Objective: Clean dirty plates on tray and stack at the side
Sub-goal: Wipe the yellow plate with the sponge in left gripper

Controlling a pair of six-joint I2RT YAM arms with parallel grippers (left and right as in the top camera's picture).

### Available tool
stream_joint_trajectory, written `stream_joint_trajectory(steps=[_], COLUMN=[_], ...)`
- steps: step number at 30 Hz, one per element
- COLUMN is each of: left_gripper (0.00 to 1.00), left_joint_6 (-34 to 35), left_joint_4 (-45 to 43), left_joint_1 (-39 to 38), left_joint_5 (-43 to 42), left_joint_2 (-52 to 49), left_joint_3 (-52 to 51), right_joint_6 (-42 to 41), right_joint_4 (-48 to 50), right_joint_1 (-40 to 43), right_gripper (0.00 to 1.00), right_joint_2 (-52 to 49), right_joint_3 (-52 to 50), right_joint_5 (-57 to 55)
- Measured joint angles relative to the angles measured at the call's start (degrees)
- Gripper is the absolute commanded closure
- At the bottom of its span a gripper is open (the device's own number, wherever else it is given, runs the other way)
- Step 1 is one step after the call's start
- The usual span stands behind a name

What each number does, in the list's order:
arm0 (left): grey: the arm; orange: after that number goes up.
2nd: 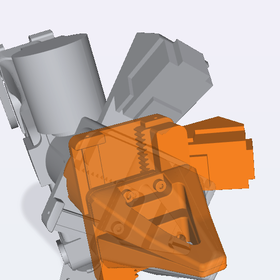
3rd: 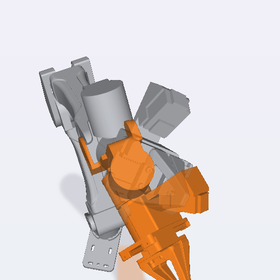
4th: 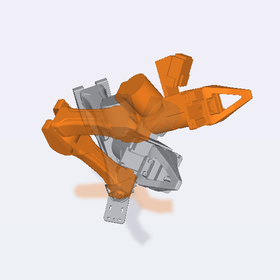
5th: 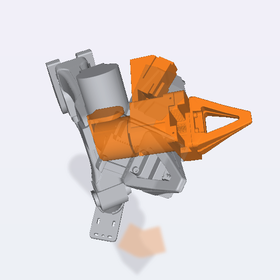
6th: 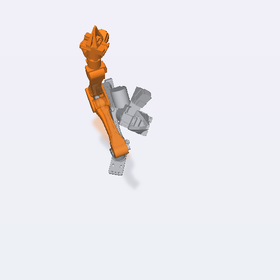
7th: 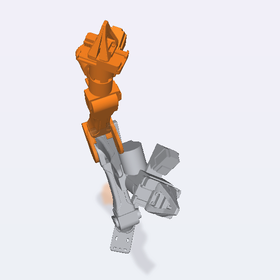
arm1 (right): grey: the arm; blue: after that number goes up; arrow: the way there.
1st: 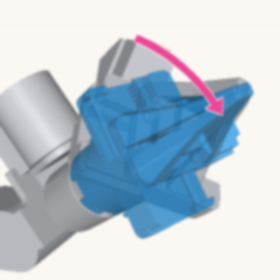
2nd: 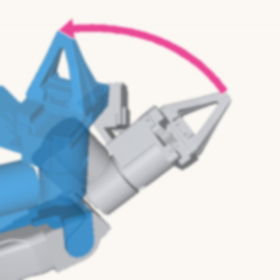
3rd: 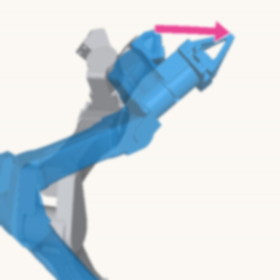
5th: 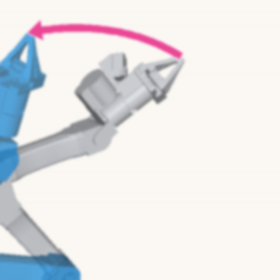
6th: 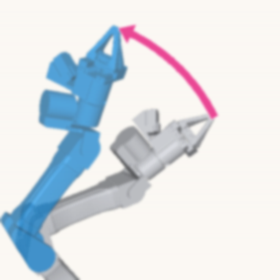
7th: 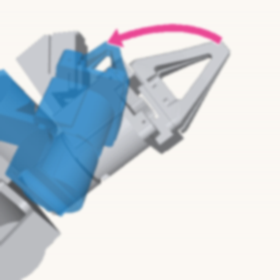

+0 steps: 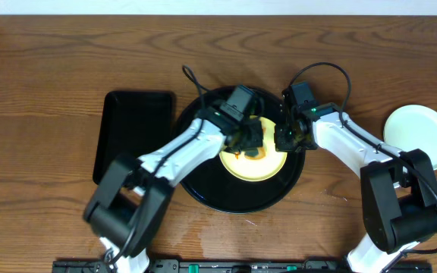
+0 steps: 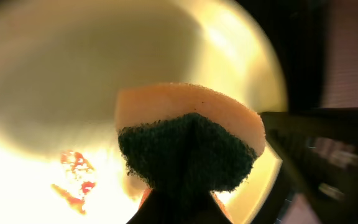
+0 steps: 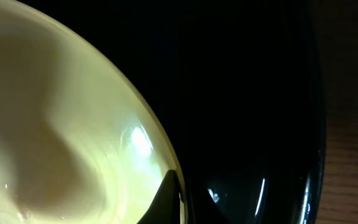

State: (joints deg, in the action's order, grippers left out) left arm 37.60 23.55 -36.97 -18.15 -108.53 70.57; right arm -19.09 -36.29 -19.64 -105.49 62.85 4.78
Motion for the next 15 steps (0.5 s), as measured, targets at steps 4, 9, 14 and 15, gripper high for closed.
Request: stream_joint_trajectory(steps=[4, 9, 14, 15], left_gripper=[0.92, 0.92, 0.93, 0.92], left_joint_6=[2.6, 3.1, 0.4, -0.5], left_joint_4=[0.1, 1.6, 3.5, 3.5], left_joint_1=[-0.3, -0.1, -0.4, -0.5], left_joint_5=[0.1, 5.4, 18.9, 21.8], left_joint_2=[-4.0, -4.6, -4.5, -4.5], left_joint_3=[0.0, 0.7, 1.2, 1.2], right_joint_6=[-0.2, -0.5, -0.9, -1.0], right_joint_4=[-0.2, -0.3, -0.5, -0.5], right_joint_1=[0.0, -0.1, -0.2, -0.2], right_gripper=[0.99, 0.99, 0.99, 0.99], right_joint_2=[0.0, 0.0, 0.0, 0.0], right_joint_3=[0.0, 0.0, 0.1, 0.1], right_joint_5=[-0.1, 0.2, 0.3, 0.3])
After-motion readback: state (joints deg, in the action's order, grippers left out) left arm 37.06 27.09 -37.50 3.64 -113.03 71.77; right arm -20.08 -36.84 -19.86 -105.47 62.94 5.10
